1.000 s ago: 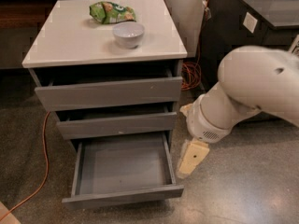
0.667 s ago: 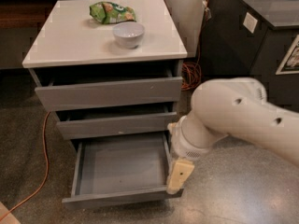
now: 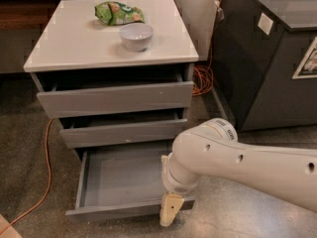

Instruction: Close bottom drawer

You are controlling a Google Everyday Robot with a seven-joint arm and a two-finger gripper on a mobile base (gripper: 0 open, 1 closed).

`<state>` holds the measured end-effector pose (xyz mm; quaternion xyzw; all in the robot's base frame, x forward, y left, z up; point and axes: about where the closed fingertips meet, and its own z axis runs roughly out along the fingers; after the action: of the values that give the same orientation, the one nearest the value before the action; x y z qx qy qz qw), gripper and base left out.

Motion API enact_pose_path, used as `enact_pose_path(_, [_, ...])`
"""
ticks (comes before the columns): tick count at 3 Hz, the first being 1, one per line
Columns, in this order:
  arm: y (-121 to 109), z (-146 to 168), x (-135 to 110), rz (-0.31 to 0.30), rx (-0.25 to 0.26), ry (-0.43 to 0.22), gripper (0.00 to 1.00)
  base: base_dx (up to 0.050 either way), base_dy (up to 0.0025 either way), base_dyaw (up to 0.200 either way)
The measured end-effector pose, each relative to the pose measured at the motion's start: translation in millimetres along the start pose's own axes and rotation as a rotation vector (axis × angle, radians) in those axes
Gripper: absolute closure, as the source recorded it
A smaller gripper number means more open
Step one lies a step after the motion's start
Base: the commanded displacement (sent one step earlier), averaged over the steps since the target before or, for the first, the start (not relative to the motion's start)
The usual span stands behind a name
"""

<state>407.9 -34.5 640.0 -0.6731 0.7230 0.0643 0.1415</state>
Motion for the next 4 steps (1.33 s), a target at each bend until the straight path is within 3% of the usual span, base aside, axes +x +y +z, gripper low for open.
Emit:
enact_pose_path(1, [0.0,-0.2,0.0,0.000,0.000,0.000,0.00,0.000,0.00000,0.000])
enact_pose_path(2, [-5.9,32.6,13.0,-0.017,-0.074,0.013,0.00,0.000,0.00000,0.000])
enact_pose_path(3, [-22.2,92.9,38.3,-0.057,-0.167,0.028,0.00,0.000,0.00000,0.000])
enact_pose_path(4, [-35.0,131.6,54.5,-0.100,-0.204,0.040,0.00,0.000,0.00000,0.000])
